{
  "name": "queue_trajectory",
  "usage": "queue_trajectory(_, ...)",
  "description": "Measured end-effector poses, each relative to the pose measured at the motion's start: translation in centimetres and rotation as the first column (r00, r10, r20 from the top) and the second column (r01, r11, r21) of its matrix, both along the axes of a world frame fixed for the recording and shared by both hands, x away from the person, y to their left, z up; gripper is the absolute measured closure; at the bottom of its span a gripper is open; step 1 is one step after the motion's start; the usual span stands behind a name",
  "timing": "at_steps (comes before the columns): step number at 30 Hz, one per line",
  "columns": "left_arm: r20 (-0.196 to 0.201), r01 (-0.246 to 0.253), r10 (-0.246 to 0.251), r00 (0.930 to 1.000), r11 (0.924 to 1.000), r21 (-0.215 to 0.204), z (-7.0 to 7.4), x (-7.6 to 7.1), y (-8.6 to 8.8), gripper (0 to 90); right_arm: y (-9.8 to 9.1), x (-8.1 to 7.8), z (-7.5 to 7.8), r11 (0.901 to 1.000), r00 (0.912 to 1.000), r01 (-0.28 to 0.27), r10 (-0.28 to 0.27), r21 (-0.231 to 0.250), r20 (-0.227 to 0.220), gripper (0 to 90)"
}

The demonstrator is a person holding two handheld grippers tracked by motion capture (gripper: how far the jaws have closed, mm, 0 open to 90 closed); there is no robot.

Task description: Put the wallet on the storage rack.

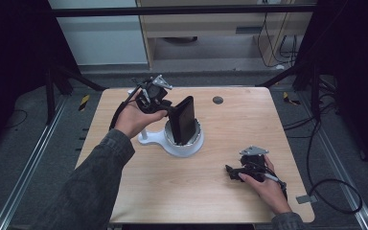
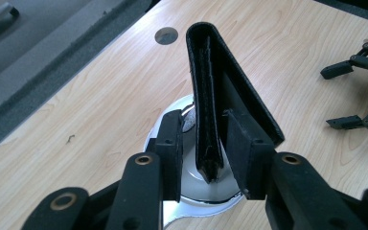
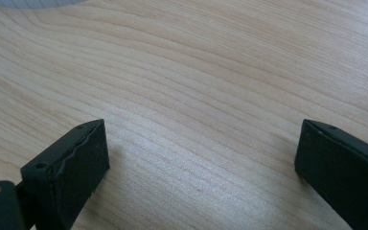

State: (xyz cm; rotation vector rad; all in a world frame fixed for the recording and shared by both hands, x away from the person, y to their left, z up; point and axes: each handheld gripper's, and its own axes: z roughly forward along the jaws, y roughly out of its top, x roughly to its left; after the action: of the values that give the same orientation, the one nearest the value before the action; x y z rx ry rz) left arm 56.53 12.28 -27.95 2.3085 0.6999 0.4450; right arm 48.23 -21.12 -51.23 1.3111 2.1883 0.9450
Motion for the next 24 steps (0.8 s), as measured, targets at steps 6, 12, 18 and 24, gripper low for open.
queue_trajectory(6, 0.027, 0.010, -0.009, 0.9996, 0.9999, -0.014, 0.3, -1.6, 0.8, 60.0, 0.0, 0.0, 0.0, 1.0000, 1.0000, 0.001, -0.001, 0.000, 0.000, 4.7)
queue_trajectory(12, 0.037, 0.006, -0.006, 0.9993, 0.9999, -0.009, -0.2, -3.0, 1.5, 45.1, 0.0, 0.0, 0.0, 1.0000, 1.0000, 0.005, -0.005, 0.001, -0.001, 4.7)
queue_trajectory(18, 0.040, 0.007, -0.007, 0.9992, 1.0000, -0.001, -0.9, -3.8, 1.5, 28.9, 0.0, -0.1, 0.0, 1.0000, 1.0000, 0.009, -0.009, 0.003, -0.004, 4.7)
queue_trajectory(24, 0.052, 0.007, -0.007, 0.9986, 1.0000, -0.006, -1.9, -4.7, 1.4, 17.2, 0.0, -0.1, 0.0, 0.9999, 0.9999, 0.010, -0.010, 0.003, -0.005, 4.7)
